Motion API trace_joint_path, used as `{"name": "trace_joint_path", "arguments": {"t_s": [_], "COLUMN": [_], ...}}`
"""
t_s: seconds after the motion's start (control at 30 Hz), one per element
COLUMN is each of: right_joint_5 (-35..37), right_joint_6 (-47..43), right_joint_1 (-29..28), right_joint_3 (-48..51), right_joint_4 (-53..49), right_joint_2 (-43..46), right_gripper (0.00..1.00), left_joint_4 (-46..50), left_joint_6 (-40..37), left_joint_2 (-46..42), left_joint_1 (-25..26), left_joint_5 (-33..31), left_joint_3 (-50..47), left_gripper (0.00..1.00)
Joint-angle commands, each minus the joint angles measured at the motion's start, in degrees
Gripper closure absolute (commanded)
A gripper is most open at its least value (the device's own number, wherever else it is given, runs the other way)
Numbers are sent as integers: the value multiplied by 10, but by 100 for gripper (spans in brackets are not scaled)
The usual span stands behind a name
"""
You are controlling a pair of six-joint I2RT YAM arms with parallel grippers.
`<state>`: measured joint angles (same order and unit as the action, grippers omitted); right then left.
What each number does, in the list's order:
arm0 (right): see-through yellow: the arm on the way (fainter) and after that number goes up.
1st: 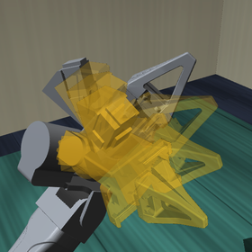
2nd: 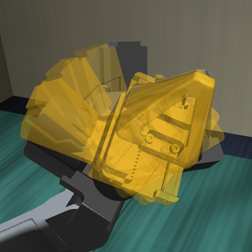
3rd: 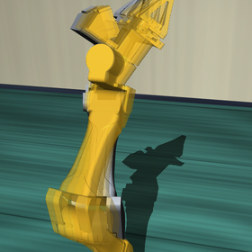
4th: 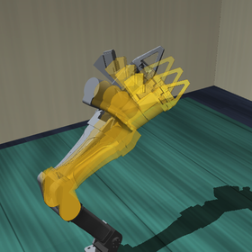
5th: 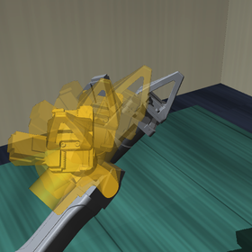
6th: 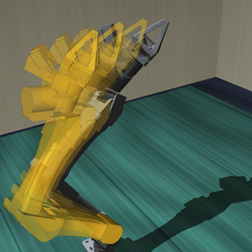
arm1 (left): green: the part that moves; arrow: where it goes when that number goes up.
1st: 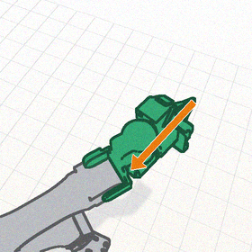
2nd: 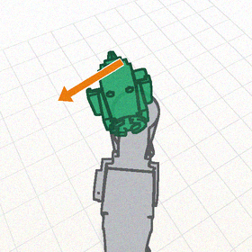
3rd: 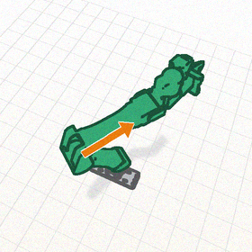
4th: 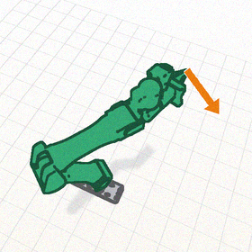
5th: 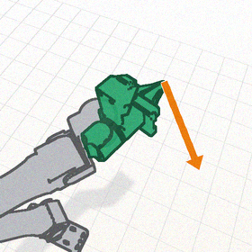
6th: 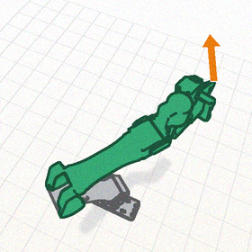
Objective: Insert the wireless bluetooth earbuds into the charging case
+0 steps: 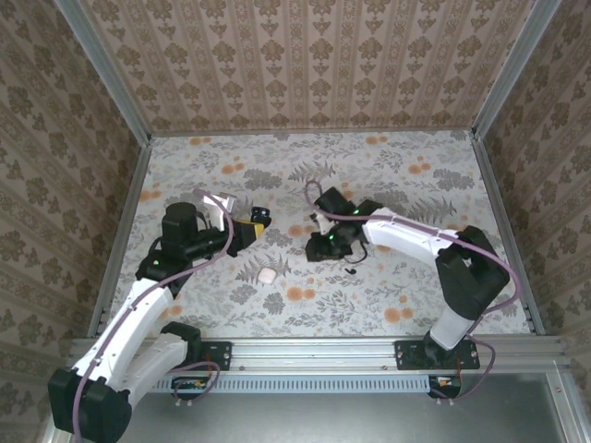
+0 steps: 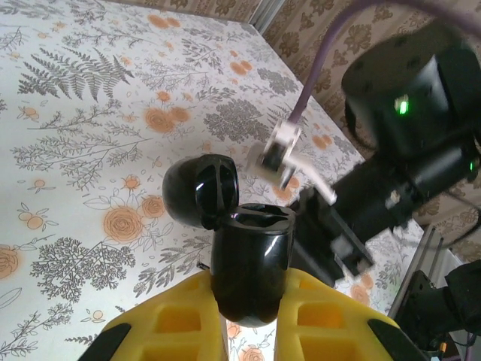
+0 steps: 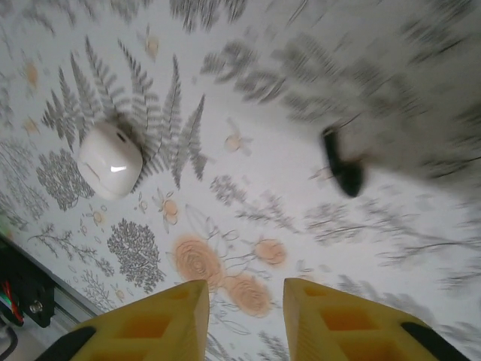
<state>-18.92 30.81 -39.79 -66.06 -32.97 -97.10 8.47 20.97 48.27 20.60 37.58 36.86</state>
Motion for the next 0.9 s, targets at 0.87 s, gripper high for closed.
{"name": "trace_joint_path", "arguments": {"t_s": [0.87], "right_joint_5": [27], "right_joint_6": [-18], "right_joint_1": [106], "right_joint_3": [-82], "right_joint_4": [-15], "right_joint_2": [-130], "right_gripper": [79], "left_joint_4": [-8], "left_joint_6": [-1], "left_joint_2": [-14], "left_joint_1": [5], "left_joint_5": [-4], "left_joint_3": [-11], "left_gripper": [100]}}
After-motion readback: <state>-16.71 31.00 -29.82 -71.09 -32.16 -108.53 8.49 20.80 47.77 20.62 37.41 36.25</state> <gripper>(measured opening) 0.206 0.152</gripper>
